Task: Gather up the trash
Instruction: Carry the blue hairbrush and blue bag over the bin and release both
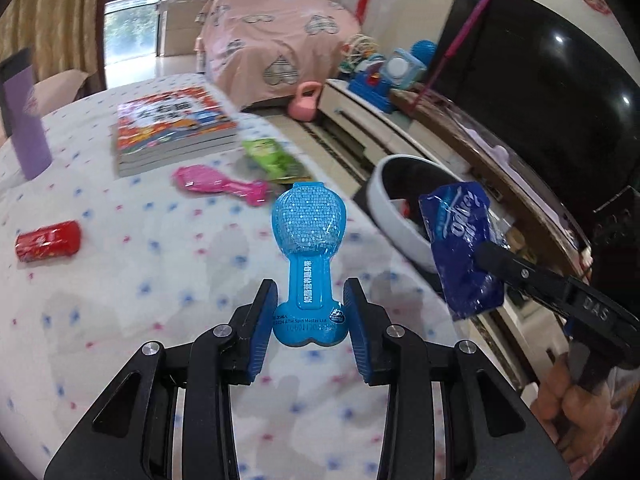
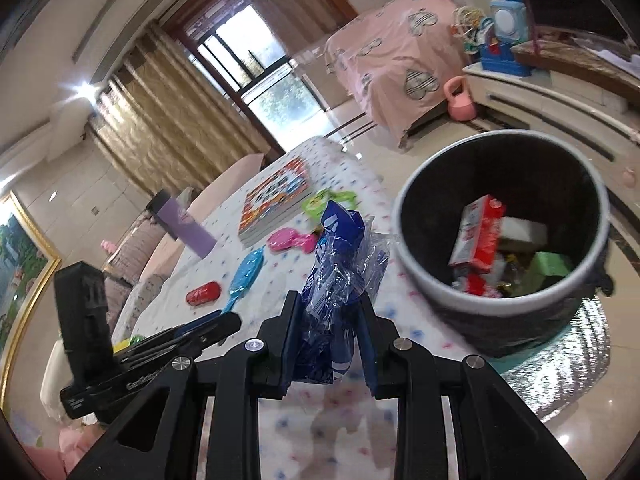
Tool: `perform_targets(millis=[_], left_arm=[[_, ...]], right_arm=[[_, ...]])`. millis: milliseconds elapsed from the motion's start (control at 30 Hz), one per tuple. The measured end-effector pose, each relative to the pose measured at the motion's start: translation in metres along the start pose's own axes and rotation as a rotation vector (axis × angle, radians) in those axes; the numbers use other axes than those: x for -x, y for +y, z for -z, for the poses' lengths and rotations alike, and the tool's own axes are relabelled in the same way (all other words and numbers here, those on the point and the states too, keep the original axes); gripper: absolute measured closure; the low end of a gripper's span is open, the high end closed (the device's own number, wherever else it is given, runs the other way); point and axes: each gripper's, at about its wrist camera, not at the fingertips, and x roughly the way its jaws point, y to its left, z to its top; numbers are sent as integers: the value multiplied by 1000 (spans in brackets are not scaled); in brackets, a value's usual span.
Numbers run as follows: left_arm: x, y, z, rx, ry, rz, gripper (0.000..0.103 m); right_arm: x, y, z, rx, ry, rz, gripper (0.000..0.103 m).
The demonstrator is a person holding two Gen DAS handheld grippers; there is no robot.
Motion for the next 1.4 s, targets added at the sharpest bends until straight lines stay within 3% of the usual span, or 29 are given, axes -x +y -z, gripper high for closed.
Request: perform_targets(millis=[333, 633, 1400], left_arm=[[-9, -48, -13, -90, -4, 47, 70], [-31, -87, -29, -166, 8, 66, 70], [-95, -125, -49, -228, 98, 74, 67]], right_arm=[[32, -36, -12, -36, -70, 60, 76], [37, -64, -33, -52, -98, 112, 76], [8, -112, -63, -57, -39, 195, 74]])
